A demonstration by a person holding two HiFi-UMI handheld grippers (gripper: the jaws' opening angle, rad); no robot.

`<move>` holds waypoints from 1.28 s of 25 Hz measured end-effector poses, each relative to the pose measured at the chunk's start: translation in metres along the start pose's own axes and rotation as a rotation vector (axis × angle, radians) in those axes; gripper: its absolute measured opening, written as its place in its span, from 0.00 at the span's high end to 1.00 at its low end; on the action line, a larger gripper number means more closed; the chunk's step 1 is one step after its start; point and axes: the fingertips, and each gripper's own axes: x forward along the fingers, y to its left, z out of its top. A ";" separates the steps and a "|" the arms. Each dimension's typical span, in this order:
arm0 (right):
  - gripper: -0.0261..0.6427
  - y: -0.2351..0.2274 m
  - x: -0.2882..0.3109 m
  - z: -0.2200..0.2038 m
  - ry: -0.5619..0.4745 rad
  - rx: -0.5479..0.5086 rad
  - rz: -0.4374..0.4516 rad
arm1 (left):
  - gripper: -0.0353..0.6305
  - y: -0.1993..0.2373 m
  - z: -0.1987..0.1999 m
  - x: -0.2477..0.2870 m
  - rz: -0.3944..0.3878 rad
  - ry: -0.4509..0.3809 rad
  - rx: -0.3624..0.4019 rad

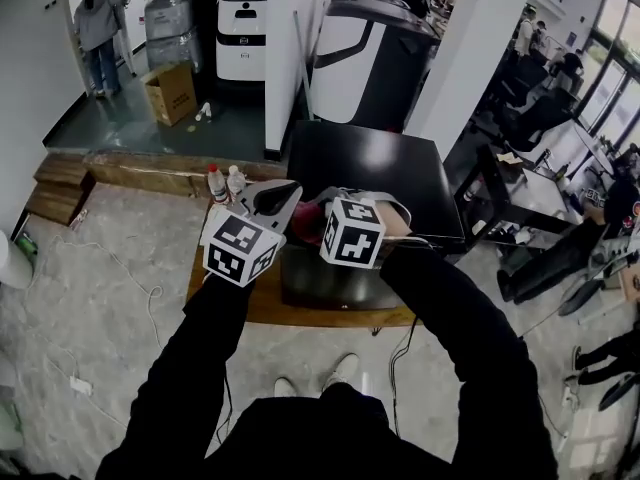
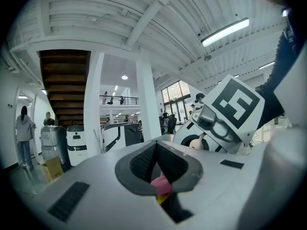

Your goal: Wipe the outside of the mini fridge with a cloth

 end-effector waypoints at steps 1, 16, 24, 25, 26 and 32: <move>0.90 0.006 -0.003 0.001 -0.001 0.000 0.016 | 0.94 -0.003 0.001 0.000 -0.003 -0.003 0.000; 0.90 -0.086 -0.108 -0.089 -0.023 0.080 -0.159 | 0.94 -0.024 0.078 0.074 0.054 -0.092 -0.006; 0.89 -0.165 -0.124 -0.197 0.056 0.113 -0.204 | 0.94 -0.053 0.102 0.163 0.065 -0.093 0.000; 0.89 -0.174 -0.122 -0.208 0.065 0.114 -0.204 | 0.94 -0.053 0.105 0.174 0.071 -0.089 0.002; 0.89 -0.184 -0.120 -0.219 0.074 0.113 -0.205 | 0.94 -0.052 0.107 0.185 0.076 -0.086 0.002; 0.89 -0.235 -0.093 -0.276 0.116 0.091 -0.210 | 0.94 -0.053 0.101 0.244 0.102 -0.047 -0.008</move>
